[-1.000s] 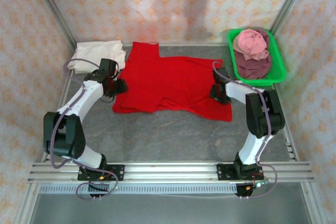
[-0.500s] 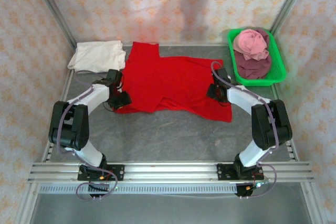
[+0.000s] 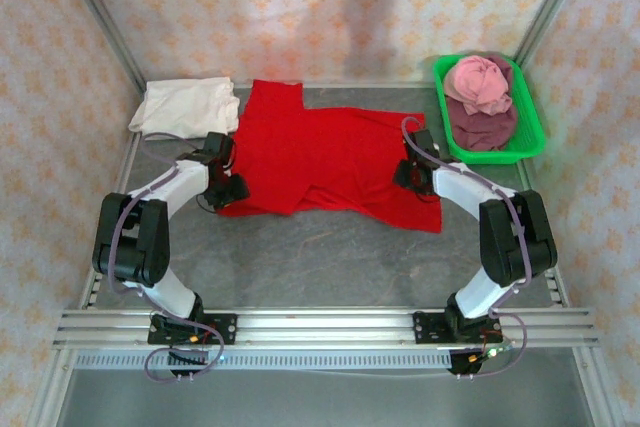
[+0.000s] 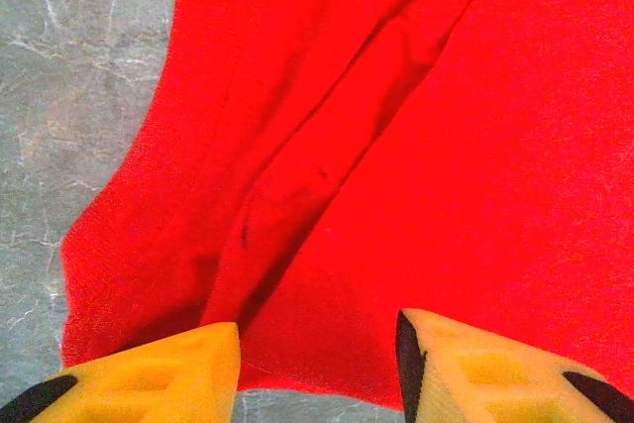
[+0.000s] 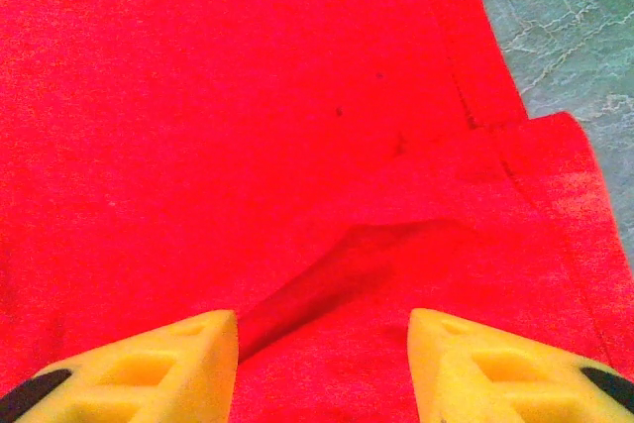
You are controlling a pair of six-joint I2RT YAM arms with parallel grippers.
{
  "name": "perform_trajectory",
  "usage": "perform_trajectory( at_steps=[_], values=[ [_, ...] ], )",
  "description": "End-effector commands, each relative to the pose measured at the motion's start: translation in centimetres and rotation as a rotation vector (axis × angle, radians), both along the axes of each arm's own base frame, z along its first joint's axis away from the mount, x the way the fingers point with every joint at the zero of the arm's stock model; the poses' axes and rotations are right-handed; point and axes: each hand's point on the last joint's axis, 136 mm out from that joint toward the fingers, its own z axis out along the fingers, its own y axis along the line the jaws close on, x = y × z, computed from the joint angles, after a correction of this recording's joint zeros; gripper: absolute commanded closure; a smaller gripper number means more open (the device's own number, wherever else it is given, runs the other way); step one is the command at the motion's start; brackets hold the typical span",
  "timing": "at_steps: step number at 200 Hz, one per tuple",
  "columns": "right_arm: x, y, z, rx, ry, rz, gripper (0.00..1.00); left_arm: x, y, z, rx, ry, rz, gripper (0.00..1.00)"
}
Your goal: Fold and stack the t-shirts
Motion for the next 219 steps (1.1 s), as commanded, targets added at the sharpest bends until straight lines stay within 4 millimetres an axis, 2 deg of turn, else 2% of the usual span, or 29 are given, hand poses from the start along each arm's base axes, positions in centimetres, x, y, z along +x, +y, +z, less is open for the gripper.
perform_trajectory(
  at_steps=[1, 36, 66, 88, 108, 143, 164, 190, 219],
  values=[
    [0.2, -0.2, 0.9, -0.025, -0.035, 0.003, 0.51, 0.1, 0.5, -0.4, 0.034, 0.017, 0.005, 0.54],
    [0.2, -0.1, 0.5, -0.020, -0.027, 0.006, 0.51, 0.8, 0.2, -1.0, 0.026, 0.017, 0.001, 0.56],
    [0.0, -0.2, 0.8, -0.022, -0.034, 0.000, 0.51, 1.1, -0.2, -0.8, 0.025, -0.002, -0.003, 0.74],
    [-0.3, -0.7, 1.1, -0.033, -0.045, -0.011, 0.50, 0.8, -0.2, 0.9, 0.030, -0.032, 0.000, 0.90],
    [-0.5, -0.8, 1.3, -0.036, -0.049, -0.014, 0.49, 0.2, 0.1, 2.3, 0.039, -0.048, 0.003, 0.98],
    [-0.5, -0.8, 1.3, -0.032, -0.051, -0.017, 0.49, -1.6, 0.6, 3.4, 0.052, -0.043, 0.006, 1.00],
    [-0.6, -0.7, 1.3, -0.029, -0.047, -0.017, 0.49, -2.8, 0.2, 3.7, 0.021, -0.029, 0.012, 1.00],
    [-0.9, -1.3, 1.4, -0.049, -0.041, -0.033, 0.49, -5.4, -0.5, 4.4, -0.049, -0.009, 0.039, 1.00],
    [-1.4, -2.5, 1.0, -0.058, -0.014, -0.089, 0.49, -9.2, -1.7, 5.8, -0.157, -0.012, 0.103, 1.00]
  ],
)
